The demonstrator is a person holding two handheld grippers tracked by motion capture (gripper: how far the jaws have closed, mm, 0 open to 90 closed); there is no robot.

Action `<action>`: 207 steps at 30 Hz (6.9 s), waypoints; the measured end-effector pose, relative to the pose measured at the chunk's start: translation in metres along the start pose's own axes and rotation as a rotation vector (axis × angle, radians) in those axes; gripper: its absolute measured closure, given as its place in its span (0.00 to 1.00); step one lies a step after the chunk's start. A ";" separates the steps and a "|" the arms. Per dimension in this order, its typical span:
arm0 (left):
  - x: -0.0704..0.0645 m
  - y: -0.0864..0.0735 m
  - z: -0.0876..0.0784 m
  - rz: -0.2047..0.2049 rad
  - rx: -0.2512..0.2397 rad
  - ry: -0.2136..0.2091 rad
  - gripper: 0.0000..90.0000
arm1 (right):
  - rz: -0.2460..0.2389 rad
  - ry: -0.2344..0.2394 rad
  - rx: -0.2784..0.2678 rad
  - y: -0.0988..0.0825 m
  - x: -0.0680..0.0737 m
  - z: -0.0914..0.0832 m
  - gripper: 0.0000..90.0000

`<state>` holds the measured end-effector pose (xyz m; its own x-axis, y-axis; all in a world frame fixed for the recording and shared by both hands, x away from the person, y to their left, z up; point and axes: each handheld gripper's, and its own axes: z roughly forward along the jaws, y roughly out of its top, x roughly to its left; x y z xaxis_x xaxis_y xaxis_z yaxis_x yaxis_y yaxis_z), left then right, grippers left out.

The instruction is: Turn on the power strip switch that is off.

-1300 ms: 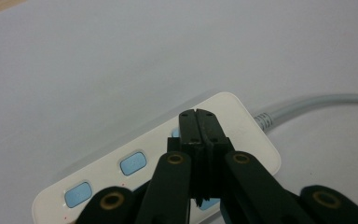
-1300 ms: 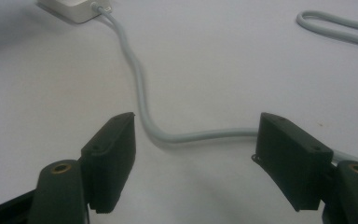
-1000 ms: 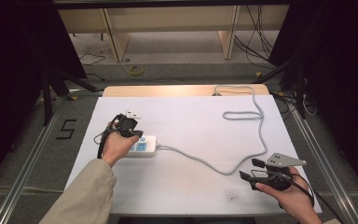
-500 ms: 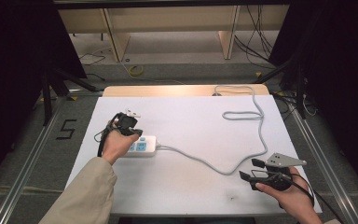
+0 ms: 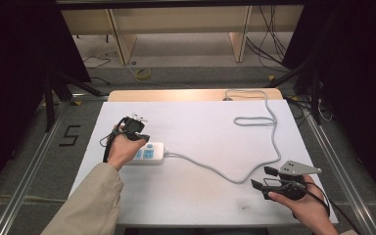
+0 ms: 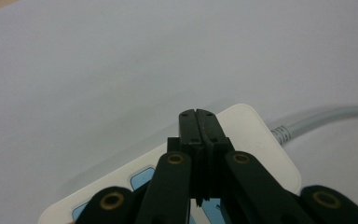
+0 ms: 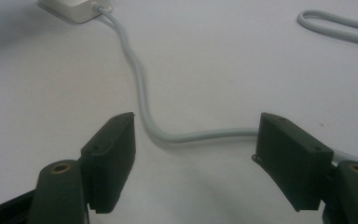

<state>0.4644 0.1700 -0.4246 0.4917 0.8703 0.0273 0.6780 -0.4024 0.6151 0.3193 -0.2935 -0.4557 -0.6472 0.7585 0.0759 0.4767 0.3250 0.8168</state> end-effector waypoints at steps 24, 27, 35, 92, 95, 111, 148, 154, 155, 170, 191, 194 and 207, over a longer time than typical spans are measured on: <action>-0.001 0.007 0.011 0.011 0.047 -0.014 1.00 | 0.007 0.006 0.003 0.000 0.001 0.000 0.32; -0.002 0.007 0.013 0.015 0.052 -0.013 1.00 | 0.005 0.006 0.004 0.000 0.001 0.000 0.32; -0.002 0.007 0.017 0.023 0.074 -0.009 1.00 | 0.004 0.007 0.005 0.000 0.001 0.000 0.32; -0.008 0.012 0.028 0.098 0.205 0.002 1.00 | -0.010 0.010 0.014 -0.002 0.002 0.000 0.32; -0.007 0.013 0.028 0.097 0.210 0.000 1.00 | -0.011 0.011 0.014 -0.002 0.002 0.000 0.32; -0.008 0.016 0.029 0.097 0.236 0.007 1.00 | -0.010 0.013 0.014 -0.002 0.002 0.000 0.32; -0.014 0.018 0.032 0.124 0.259 0.040 1.00 | -0.010 0.017 0.015 -0.002 0.003 0.000 0.32; -0.013 0.018 0.031 0.127 0.261 0.032 1.00 | -0.012 0.016 0.016 -0.002 0.003 0.000 0.32; -0.013 0.018 0.031 0.128 0.260 0.034 1.00 | -0.012 0.015 0.017 -0.002 0.003 0.000 0.32; -0.011 0.016 0.030 0.119 0.248 0.018 1.00 | -0.011 0.015 0.014 -0.002 0.002 -0.001 0.32; -0.007 0.014 0.029 0.106 0.218 -0.001 1.00 | -0.010 0.016 0.014 -0.002 0.002 -0.001 0.32; -0.005 0.014 0.028 0.106 0.214 0.009 1.00 | -0.010 0.017 0.012 -0.002 0.002 -0.001 0.32; -0.005 0.020 0.015 0.087 0.070 0.042 0.94 | -0.011 0.016 0.013 -0.002 0.002 -0.001 0.32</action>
<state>0.4830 0.1532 -0.4242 0.5280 0.8419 0.1119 0.6711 -0.4943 0.5525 0.3164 -0.2935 -0.4563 -0.6617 0.7459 0.0762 0.4774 0.3408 0.8099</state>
